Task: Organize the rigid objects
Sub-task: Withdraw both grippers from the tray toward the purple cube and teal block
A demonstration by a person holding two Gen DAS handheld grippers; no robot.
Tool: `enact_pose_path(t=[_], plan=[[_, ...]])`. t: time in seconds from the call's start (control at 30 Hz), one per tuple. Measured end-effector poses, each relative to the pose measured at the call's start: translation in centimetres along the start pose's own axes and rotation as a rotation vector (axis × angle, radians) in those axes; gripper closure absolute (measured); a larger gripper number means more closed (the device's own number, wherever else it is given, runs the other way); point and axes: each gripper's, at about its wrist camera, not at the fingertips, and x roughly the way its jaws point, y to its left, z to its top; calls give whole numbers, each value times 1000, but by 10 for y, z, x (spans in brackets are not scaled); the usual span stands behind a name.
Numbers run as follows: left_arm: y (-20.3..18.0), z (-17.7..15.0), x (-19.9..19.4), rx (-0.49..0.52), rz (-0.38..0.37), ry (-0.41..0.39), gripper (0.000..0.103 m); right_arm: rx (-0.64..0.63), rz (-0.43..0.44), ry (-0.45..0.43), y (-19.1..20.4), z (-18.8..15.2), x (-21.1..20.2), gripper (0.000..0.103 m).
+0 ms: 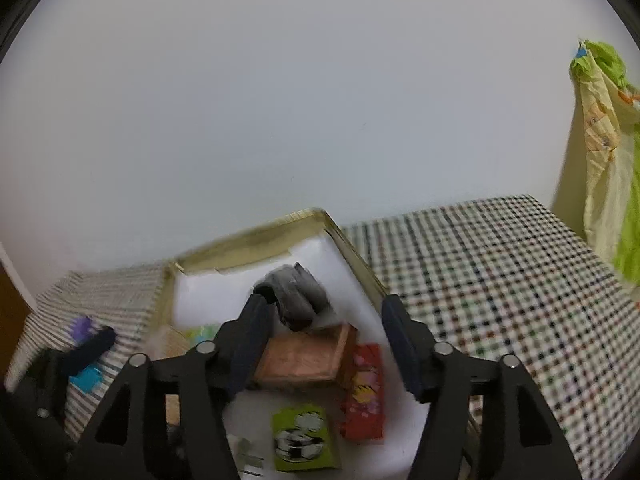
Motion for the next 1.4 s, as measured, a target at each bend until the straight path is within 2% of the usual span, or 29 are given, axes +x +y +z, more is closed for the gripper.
enact_pose_path(t=[0.1, 0.17, 0.23, 0.43, 0.5, 0.63, 0.7, 0.8, 0.87, 0.97, 1.13, 1.27, 1.4], plan=[[3, -2, -4, -12, 11, -17, 1, 34, 6, -81, -3, 2, -15, 35], [6, -3, -4, -14, 24, -22, 1, 72, -9, -135, -9, 3, -25, 27], [10, -4, -5, -18, 40, -23, 1, 111, -11, -162, -14, 3, -30, 23], [28, -14, -9, -41, 91, -31, 0, 168, -27, -141, -23, 0, -26, 23], [37, -17, -14, -51, 91, -57, 0, 172, -43, -136, -21, -3, -24, 23], [52, -23, -20, -59, 147, -72, 0, 169, -66, -170, -20, -10, -29, 23], [59, -26, -22, -66, 151, -73, 0, 152, -86, -217, -19, -10, -34, 23], [71, -30, -23, -80, 150, -69, 0, 101, -138, -334, -11, -14, -49, 23], [78, -34, -24, -82, 173, -80, 0, 83, -173, -402, -6, -19, -57, 14], [84, -37, -24, -81, 213, -85, 0, 59, -208, -468, 2, -26, -64, 11], [96, -40, -30, -121, 196, -107, 0, 5, -243, -468, 14, -34, -68, 11], [97, -42, -29, -118, 200, -88, 1, -35, -263, -475, 21, -40, -72, 11], [99, -46, -31, -120, 190, -88, 1, -25, -268, -487, 23, -45, -81, 11]])
